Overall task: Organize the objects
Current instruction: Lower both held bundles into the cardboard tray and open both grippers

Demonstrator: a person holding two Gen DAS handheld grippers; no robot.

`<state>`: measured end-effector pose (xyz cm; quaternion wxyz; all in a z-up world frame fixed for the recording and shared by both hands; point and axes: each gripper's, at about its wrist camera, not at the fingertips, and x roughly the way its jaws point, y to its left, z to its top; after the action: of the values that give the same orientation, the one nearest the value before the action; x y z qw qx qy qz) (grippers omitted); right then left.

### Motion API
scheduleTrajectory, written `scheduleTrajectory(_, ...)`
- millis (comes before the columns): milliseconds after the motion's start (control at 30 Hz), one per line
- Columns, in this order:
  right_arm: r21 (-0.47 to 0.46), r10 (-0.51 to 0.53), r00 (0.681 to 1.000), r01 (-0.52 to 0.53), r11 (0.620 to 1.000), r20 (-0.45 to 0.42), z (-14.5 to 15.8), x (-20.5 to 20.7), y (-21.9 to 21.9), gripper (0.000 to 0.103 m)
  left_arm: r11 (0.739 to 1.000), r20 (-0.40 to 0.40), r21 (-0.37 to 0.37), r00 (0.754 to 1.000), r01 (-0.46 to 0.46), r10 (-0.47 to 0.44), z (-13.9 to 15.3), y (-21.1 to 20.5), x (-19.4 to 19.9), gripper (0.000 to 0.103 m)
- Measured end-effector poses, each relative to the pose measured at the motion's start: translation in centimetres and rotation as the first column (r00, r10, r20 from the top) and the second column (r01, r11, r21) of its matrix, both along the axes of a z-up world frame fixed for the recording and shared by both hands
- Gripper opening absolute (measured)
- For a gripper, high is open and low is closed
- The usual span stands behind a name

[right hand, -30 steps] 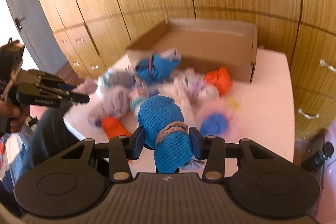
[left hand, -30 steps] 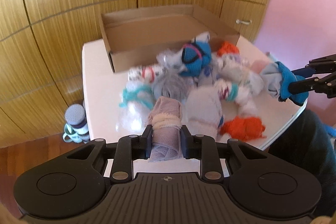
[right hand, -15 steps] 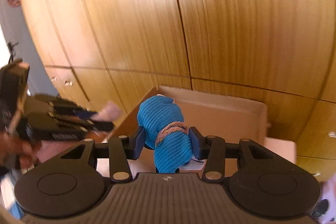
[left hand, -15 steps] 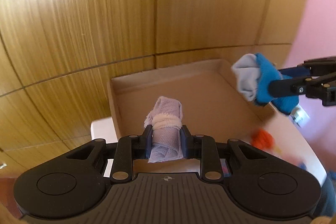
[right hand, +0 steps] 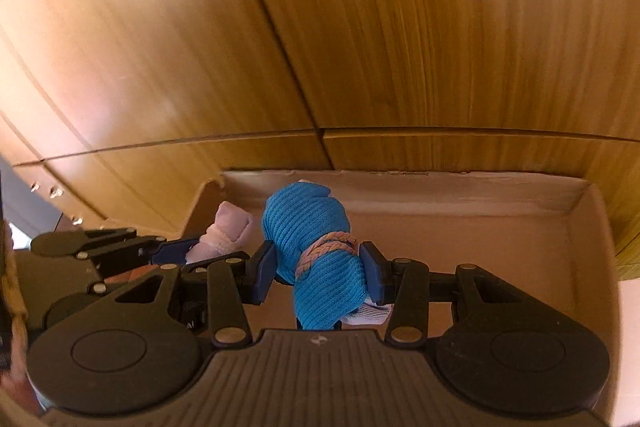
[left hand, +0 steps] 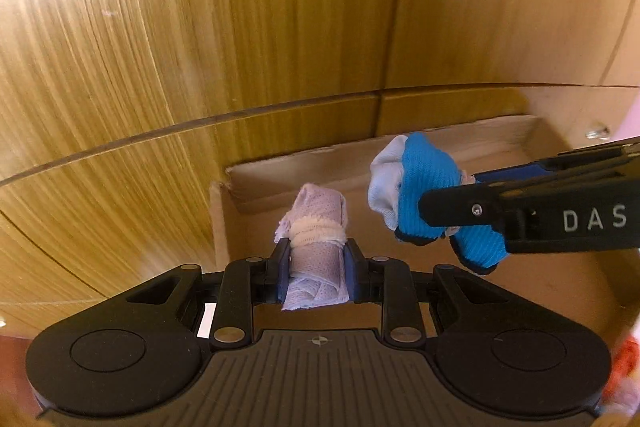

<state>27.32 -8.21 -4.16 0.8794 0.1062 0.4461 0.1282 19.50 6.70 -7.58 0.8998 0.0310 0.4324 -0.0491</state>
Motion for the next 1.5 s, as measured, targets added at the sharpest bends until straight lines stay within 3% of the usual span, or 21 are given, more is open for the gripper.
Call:
scheduleTrajectory(300,0.04,-0.044,0.997,0.047,0.998,-0.058,-2.6,1.7,0.7,0.043,1.0,0.014,0.027,1.0,-0.003,0.003,-1.5,0.3,1.4,0.041)
scheduleTrajectory(567,0.072,-0.067,0.996,0.072,0.995,-0.06,-3.3,0.4,-0.4,0.049,0.999,0.024,0.035,1.0,0.001,-0.002,-1.5,0.8,0.4,0.051)
scheduleTrajectory(700,0.083,-0.073,0.996,0.078,0.993,-0.056,-3.2,-0.8,-1.2,0.049,1.0,0.045,0.02,0.999,0.004,-0.005,-0.8,1.1,-0.8,0.064)
scheduleTrajectory(967,0.1,-0.077,0.993,0.086,0.991,-0.091,-3.4,-3.2,-3.0,0.054,1.0,0.044,0.017,0.999,0.01,-0.011,-0.4,1.4,-2.2,0.065)
scheduleTrajectory(1267,0.176,-0.061,0.988,0.086,0.981,-0.139,-5.2,-1.0,-2.5,0.054,1.0,0.055,0.018,0.999,0.0,-0.001,1.2,0.7,-2.9,0.069)
scheduleTrajectory(1433,0.166,-0.053,0.996,0.066,0.984,-0.078,-3.3,-3.2,-3.5,0.054,1.0,0.061,-0.003,0.998,-0.015,0.015,2.2,1.6,-4.1,0.07)
scheduleTrajectory(1500,0.157,-0.038,0.999,0.039,0.987,-0.007,-1.2,-5.5,-4.2,0.054,1.0,0.074,-0.02,0.997,-0.021,0.022,2.9,1.7,-5.1,0.071)
